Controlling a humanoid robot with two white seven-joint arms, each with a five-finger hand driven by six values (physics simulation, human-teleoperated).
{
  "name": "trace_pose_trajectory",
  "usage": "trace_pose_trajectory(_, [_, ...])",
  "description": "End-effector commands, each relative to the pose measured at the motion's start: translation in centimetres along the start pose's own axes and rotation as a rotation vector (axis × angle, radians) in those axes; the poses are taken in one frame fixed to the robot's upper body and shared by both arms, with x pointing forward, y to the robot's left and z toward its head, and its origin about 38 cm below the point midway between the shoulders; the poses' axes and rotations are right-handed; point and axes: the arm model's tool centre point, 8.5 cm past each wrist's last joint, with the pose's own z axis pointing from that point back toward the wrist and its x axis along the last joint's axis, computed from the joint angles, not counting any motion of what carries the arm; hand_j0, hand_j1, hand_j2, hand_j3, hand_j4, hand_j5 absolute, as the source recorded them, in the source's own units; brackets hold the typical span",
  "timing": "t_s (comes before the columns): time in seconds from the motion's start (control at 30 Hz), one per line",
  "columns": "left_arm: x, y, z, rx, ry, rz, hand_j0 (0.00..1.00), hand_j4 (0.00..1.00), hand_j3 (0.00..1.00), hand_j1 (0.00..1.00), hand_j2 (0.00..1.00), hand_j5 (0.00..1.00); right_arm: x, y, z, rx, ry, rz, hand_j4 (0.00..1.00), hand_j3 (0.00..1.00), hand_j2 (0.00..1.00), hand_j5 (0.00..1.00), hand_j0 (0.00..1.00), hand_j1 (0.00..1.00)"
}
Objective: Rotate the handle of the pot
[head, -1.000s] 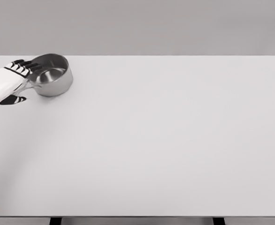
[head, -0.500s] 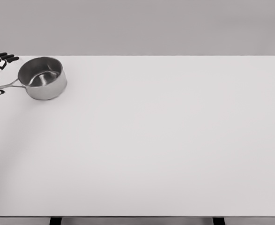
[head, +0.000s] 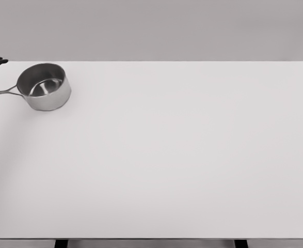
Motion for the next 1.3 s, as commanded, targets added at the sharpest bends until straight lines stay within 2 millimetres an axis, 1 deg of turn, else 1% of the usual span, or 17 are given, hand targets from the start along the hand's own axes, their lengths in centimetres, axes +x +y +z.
trace_pose_trajectory(0.0, [-0.6, -0.5, 0.4, -0.012, 0.022, 0.012, 1.00, 1.00, 1.00, 1.00, 1.00, 1.00, 0.0, 0.0, 0.0, 0.000, 0.000, -0.001, 1.00, 1.00, 1.00, 1.00, 1.00, 1.00])
trace_pose_trajectory(0.23, [-0.8, 0.4, -0.3, 0.005, 0.026, 0.001, 1.00, 1.00, 1.00, 1.00, 1.00, 1.00, 0.0, 0.0, 0.0, 0.000, 0.000, -0.001, 1.00, 1.00, 1.00, 1.00, 1.00, 1.00])
trace_pose_trajectory(0.33, [-0.8, 0.4, -0.3, 0.000, 0.025, -0.002, 1.00, 1.00, 1.00, 1.00, 1.00, 1.00, 0.0, 0.0, 0.0, 0.000, 0.000, -0.001, 1.00, 1.00, 1.00, 1.00, 1.00, 1.00])
trace_pose_trajectory(0.4, [-1.0, -0.2, -0.2, -0.010, 0.038, 0.009, 1.00, 1.00, 1.00, 1.00, 1.00, 1.00, 0.0, 0.0, 0.0, 0.000, 0.000, -0.001, 1.00, 1.00, 1.00, 1.00, 1.00, 1.00])
trace_pose_trajectory(0.5, [-1.2, 0.1, -0.4, -0.006, 0.042, 0.008, 1.00, 1.00, 1.00, 1.00, 1.00, 1.00, 0.0, 0.0, 0.0, 0.000, 0.000, -0.001, 1.00, 1.00, 1.00, 1.00, 1.00, 1.00])
trace_pose_trajectory(0.57, [-1.4, -0.2, -0.3, -0.011, 0.053, 0.017, 1.00, 1.00, 1.00, 1.00, 1.00, 1.00, 0.0, 0.0, 0.0, 0.000, 0.000, -0.001, 1.00, 1.00, 1.00, 1.00, 1.00, 1.00])
trace_pose_trajectory(0.6, [-1.1, -0.2, -0.8, -0.006, 0.050, 0.024, 1.00, 1.00, 1.00, 1.00, 1.00, 1.00, 0.0, 0.0, 0.0, 0.000, 0.000, -0.001, 1.00, 1.00, 1.00, 1.00, 1.00, 1.00])
trace_pose_trajectory(0.63, [-1.2, -0.3, -0.9, -0.008, 0.052, 0.025, 1.00, 1.00, 1.00, 1.00, 1.00, 1.00, 0.0, 0.0, 0.0, 0.000, 0.000, -0.001, 1.00, 1.00, 1.00, 1.00, 1.00, 1.00])
trace_pose_trajectory(0.73, [-0.4, -0.4, -1.8, -0.011, 0.035, 0.012, 1.00, 1.00, 1.00, 1.00, 1.00, 1.00, 0.0, 0.0, 0.0, 0.000, 0.000, -0.001, 1.00, 1.00, 1.00, 1.00, 1.00, 1.00])
trace_pose_trajectory(0.97, [-0.3, -0.1, -2.0, -0.005, 0.033, 0.012, 1.00, 1.00, 1.00, 1.00, 1.00, 1.00, 0.0, 0.0, 0.0, 0.000, 0.000, -0.001, 1.00, 1.00, 1.00, 1.00, 1.00, 1.00])
trace_pose_trajectory(1.17, [0.1, -0.8, -2.3, -0.013, 0.031, 0.026, 1.00, 1.00, 1.00, 1.00, 1.00, 1.00, 0.0, 0.0, 0.0, 0.000, 0.000, -0.001, 1.00, 1.00, 1.00, 1.00, 1.00, 1.00])
trace_pose_trajectory(1.27, [0.1, -0.5, -2.5, -0.005, 0.030, 0.023, 1.00, 1.00, 1.00, 1.00, 1.00, 1.00, 0.0, 0.0, 0.0, 0.000, 0.000, -0.001, 1.00, 1.00, 1.00, 1.00, 1.00, 1.00])
